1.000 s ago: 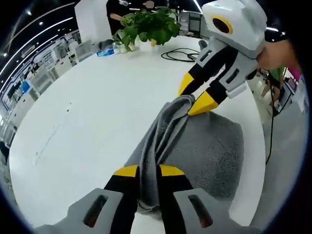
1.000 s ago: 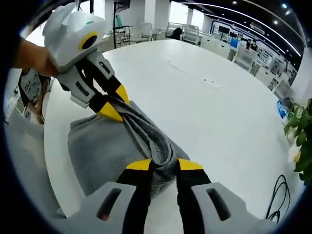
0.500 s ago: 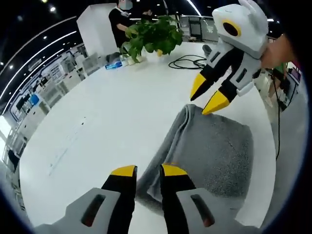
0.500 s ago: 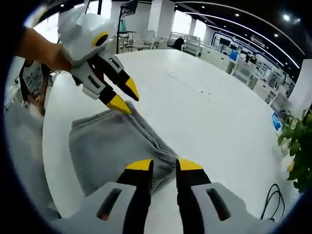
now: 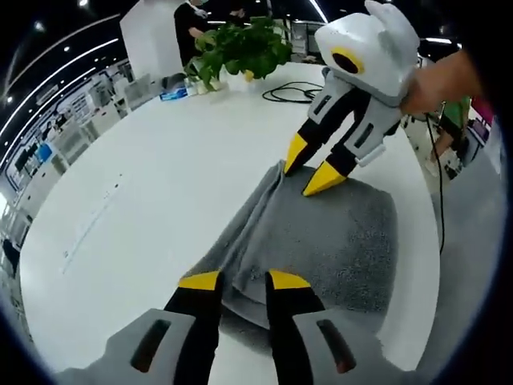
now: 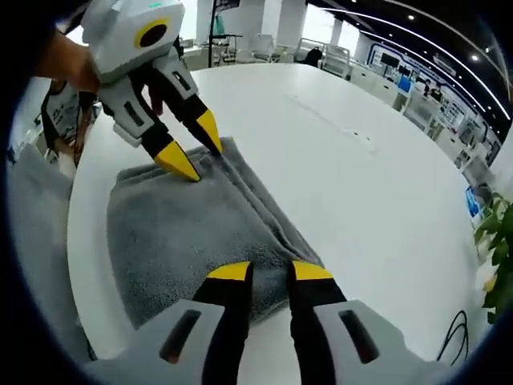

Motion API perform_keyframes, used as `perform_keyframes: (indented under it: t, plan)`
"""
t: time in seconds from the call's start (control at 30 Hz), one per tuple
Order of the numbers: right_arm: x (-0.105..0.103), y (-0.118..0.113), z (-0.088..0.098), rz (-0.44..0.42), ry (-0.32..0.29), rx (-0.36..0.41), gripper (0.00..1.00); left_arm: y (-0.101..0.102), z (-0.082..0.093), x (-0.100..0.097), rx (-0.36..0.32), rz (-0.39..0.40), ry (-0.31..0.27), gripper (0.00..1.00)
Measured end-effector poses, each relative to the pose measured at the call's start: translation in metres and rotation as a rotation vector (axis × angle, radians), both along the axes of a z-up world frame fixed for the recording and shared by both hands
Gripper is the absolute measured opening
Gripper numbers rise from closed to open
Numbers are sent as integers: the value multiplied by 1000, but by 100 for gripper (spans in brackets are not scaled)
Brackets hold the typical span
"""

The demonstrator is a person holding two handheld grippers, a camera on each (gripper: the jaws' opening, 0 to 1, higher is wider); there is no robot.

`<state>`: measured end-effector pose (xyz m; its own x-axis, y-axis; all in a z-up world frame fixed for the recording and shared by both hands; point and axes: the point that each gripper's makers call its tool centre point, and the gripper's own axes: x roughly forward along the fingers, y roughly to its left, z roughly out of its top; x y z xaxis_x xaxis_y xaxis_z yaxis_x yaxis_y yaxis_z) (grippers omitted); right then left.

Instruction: Fold the towel on the table until its edges align and the towel forms a compact rectangular stack.

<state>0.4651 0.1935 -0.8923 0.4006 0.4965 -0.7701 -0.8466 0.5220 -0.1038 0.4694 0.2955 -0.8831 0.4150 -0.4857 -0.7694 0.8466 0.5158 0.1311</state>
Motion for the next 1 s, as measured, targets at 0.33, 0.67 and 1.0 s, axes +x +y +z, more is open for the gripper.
perform_keyframes:
  t: [0.33, 0.67, 1.0]
  plan:
    - [0, 2, -11, 40, -20, -26, 17, 0, -16, -1, -32, 6, 8, 22]
    - [4, 3, 2, -10, 0, -14, 23, 2, 2, -3, -32, 42, -23, 25]
    - [-8, -5, 18, -74, -5, 57, 51, 12, 16, -12, -55, 69, -45, 31]
